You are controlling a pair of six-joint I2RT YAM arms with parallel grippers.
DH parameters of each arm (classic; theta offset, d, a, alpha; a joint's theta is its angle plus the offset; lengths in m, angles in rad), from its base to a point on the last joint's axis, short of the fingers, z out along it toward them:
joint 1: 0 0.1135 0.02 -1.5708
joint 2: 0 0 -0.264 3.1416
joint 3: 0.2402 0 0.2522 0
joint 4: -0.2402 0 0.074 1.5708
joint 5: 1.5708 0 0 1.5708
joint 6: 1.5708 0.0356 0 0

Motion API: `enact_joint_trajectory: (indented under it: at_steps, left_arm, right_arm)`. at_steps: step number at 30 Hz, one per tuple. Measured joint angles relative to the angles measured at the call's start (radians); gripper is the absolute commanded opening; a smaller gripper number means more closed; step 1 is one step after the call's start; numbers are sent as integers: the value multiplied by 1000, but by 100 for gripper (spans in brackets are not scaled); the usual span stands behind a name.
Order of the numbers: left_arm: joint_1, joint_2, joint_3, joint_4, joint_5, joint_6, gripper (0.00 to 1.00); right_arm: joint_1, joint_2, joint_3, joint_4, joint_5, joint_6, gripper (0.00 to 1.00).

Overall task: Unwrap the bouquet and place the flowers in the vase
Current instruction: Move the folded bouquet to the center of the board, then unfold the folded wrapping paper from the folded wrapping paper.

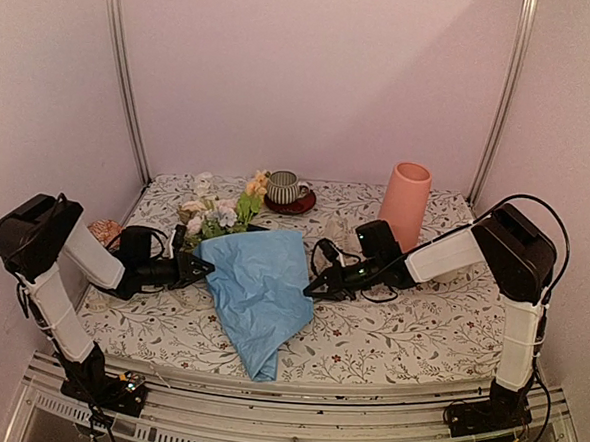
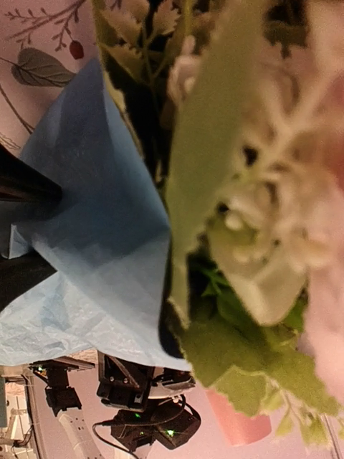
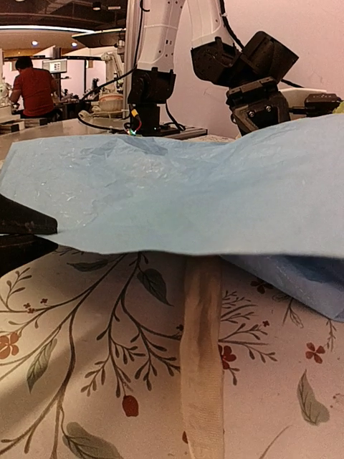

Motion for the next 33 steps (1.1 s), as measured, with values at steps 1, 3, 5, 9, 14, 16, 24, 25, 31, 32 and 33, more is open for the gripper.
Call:
enact_joint_trajectory:
  at_steps: [1,3,5,9,14,16,24,25,31,32,33]
  left_arm:
    - [-3,8,6,-1,-2,2,28]
    - [-15,29,26,-2,-5,11,28]
    - [-31,48,50,-3,-11,17,28]
    - [-63,76,92,-6,-24,27,29]
    - [-100,121,151,-14,-40,37,29]
    - [-113,133,167,-18,-46,37,29]
    - [-139,135,177,-24,-75,37,42]
    - [-139,122,169,-29,-82,39,45]
    - [-140,-61,100,-123,-143,68,58]
    - [-140,-101,90,-144,-153,74,60]
    - [-140,-147,79,-170,-166,81,62]
  right_arm:
    - [-1,0,0,-6,6,-5,3]
    - [-5,-3,-5,-13,13,-16,2]
    - [-14,-10,-15,-19,18,-26,2]
    - [-40,-35,-39,-28,34,-37,3]
    - [-63,-81,-66,-39,55,-53,2]
    - [-67,-94,-72,-43,65,-59,2]
    - [-69,-138,-72,-98,95,-102,4]
    - [-69,-142,-68,-105,95,-108,4]
    - [-55,-162,6,-153,95,-153,4]
    - [-49,-164,21,-159,96,-162,5]
    - [-39,-168,43,-171,98,-172,5]
